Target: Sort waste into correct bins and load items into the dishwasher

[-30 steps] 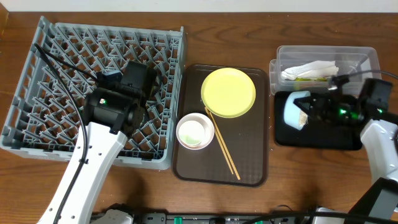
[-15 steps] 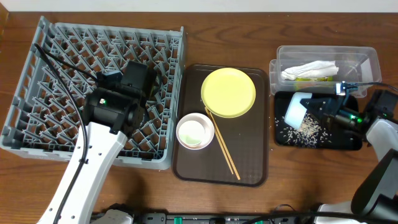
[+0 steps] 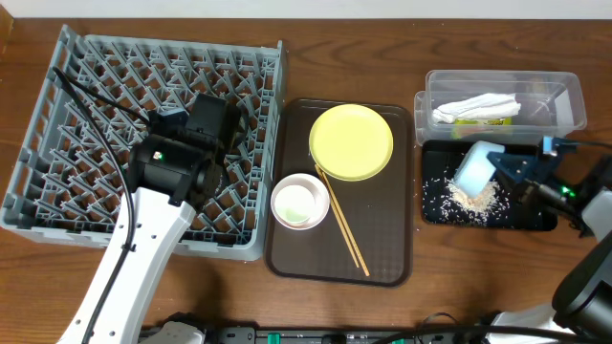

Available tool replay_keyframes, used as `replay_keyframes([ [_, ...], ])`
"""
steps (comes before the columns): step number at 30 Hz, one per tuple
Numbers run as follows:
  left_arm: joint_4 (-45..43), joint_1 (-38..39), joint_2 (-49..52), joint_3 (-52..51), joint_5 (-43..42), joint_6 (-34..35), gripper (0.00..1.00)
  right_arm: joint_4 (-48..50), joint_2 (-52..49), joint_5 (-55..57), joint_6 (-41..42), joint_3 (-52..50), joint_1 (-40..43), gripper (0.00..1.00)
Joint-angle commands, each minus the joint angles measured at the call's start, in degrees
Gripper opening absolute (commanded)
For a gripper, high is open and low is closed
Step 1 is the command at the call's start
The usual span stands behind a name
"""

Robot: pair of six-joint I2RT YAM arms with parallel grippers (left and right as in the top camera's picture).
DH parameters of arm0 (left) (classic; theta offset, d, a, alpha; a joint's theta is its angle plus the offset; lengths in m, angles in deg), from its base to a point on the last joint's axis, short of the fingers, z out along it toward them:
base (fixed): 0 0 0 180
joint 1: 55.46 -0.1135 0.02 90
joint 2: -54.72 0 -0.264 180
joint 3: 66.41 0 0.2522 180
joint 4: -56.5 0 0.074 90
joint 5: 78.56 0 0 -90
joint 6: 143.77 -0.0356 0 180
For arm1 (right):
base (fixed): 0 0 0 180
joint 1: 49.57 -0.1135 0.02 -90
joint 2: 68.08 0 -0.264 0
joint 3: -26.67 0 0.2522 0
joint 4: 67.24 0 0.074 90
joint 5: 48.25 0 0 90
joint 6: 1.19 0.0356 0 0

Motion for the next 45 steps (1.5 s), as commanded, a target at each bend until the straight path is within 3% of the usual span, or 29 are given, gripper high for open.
replay_keyframes([
  [1,0.2,-0.3,0.1,0.9,0.5,0.3,0.76,0.5,-0.6,-5.4,0.2,-0.3,2.8,0.01],
  [17,0.2,-0.3,0.1,0.9,0.5,0.3,0.76,5.0,-0.7,-8.5,7.7,-0.3,12.4,0.01],
  [26,0.2,-0.3,0.1,0.9,0.5,0.3,0.76,4.9,-0.7,-7.8,7.6,-0.3,10.1,0.01],
  [32,0.2,-0.3,0.1,0.9,0.5,0.3,0.76,2.7,-0.7,-0.2,7.6,-0.3,8.2,0.01],
  [38,0.2,-0.3,0.1,0.9,0.5,0.3,0.76,4.8,-0.2,-8.6,-0.8,-0.2,4.8,0.01],
  [42,0.2,-0.3,0.1,0.9,0.5,0.3,0.76,4.6,-0.3,-4.8,-0.5,-0.2,3.3,0.01],
  [45,0.2,-0.3,0.1,0.9,0.5,0.3,0.76,3.4,-0.3,1.4,4.8,-0.2,3.0,0.01],
])
